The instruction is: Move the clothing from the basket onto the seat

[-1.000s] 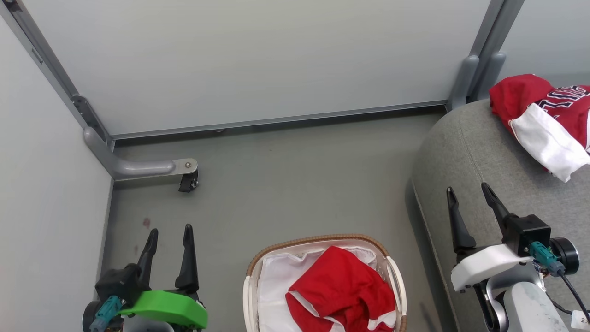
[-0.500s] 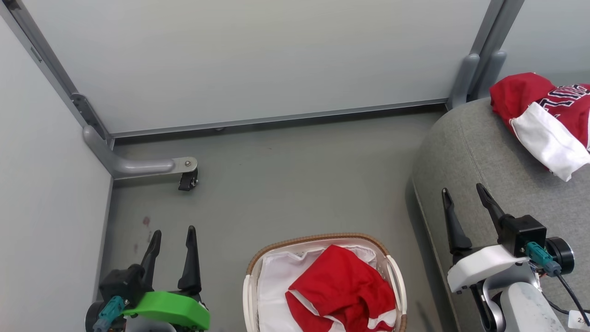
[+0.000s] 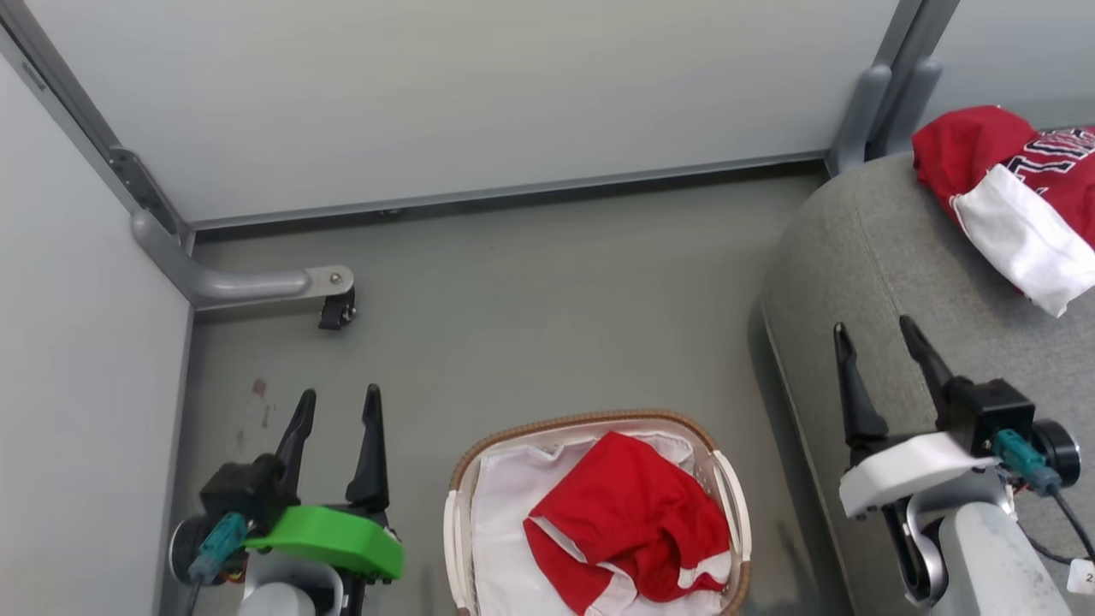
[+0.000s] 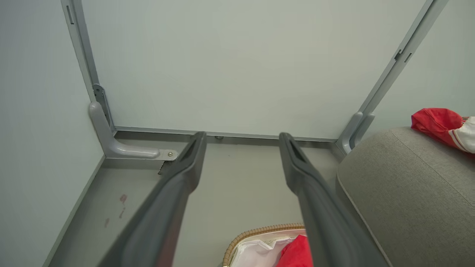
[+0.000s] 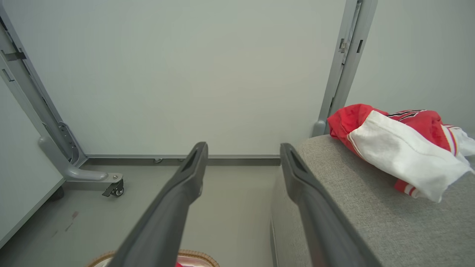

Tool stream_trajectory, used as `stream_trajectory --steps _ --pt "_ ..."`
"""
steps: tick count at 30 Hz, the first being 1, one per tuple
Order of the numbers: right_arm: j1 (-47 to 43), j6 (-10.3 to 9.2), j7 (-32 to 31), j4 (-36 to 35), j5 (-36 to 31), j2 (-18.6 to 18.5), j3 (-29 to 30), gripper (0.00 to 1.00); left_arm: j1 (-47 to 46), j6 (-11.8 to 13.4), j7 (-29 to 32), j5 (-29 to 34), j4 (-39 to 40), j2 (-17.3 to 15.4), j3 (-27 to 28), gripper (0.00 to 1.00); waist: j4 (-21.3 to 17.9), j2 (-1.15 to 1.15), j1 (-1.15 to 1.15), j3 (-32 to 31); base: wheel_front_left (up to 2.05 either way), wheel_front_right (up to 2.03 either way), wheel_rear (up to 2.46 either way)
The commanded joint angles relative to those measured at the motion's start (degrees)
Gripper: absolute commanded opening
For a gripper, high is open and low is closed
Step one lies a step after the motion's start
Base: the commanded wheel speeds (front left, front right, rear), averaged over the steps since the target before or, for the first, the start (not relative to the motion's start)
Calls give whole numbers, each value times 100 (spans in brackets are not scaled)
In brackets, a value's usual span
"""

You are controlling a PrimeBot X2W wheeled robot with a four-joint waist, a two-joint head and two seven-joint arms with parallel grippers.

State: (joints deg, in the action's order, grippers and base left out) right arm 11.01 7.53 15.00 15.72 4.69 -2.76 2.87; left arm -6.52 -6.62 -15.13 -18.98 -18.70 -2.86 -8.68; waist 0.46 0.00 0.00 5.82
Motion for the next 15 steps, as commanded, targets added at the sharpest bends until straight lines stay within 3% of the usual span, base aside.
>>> stream_trajectory --steps 1,11,15 --pt "122 -8 28 -49 29 -24 40 100 -180 -35 -4 60 -49 -6 -52 100 -121 0 0 270 0 0 0" --pt "742 -8 28 -348 92 -25 322 100 -1189 -83 -3 338 -907 -12 -956 100 -649 0 0 1538 0 0 0" --pt "985 -7 28 -456 155 -16 459 100 -1577 -91 -3 507 -1542 -16 -1679 100 -901 0 0 2103 0 0 0"
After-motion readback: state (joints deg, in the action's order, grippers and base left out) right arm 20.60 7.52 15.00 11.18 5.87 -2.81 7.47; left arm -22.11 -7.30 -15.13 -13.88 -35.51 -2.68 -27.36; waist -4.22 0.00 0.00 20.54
